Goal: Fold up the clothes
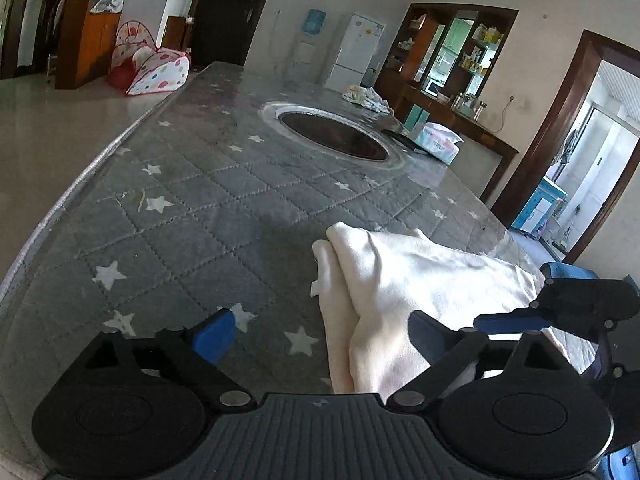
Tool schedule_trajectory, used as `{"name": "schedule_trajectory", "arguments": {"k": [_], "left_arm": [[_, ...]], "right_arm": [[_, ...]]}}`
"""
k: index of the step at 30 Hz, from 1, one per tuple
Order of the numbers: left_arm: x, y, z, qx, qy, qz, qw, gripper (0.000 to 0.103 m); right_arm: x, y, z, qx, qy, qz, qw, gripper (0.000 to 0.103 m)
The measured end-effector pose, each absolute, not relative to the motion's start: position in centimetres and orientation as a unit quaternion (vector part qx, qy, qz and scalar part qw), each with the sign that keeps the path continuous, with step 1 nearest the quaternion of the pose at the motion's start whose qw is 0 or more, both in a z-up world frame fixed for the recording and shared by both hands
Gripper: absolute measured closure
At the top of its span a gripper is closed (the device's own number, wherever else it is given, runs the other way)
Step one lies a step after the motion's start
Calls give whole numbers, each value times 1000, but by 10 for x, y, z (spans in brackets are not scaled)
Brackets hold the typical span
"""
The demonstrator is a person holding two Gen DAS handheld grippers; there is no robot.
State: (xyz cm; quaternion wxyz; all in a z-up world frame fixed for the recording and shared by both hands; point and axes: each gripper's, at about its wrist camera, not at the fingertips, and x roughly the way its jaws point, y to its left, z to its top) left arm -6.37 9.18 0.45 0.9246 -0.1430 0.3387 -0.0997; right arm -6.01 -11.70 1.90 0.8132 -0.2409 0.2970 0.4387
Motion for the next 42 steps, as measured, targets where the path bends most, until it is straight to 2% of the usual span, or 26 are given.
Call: {"name": "schedule_trajectory", "arguments": {"k": [11, 28, 36, 42], "left_arm": [[-37, 74, 9, -122, 334, -105, 929, 6], [-15, 60, -9, -71, 367, -77, 924, 6], [-14, 60, -9, -68, 368, -76, 924, 6], [-14, 59, -8, -63, 370, -76, 924, 6]], "right_arm": [[-20, -133, 9, -139, 323, 396, 848, 37], [26, -209, 6, -7, 334, 293, 896, 33], [44, -190, 2, -4, 334, 302, 893, 33], [38, -212, 8, 17, 326, 278, 903, 33]]}}
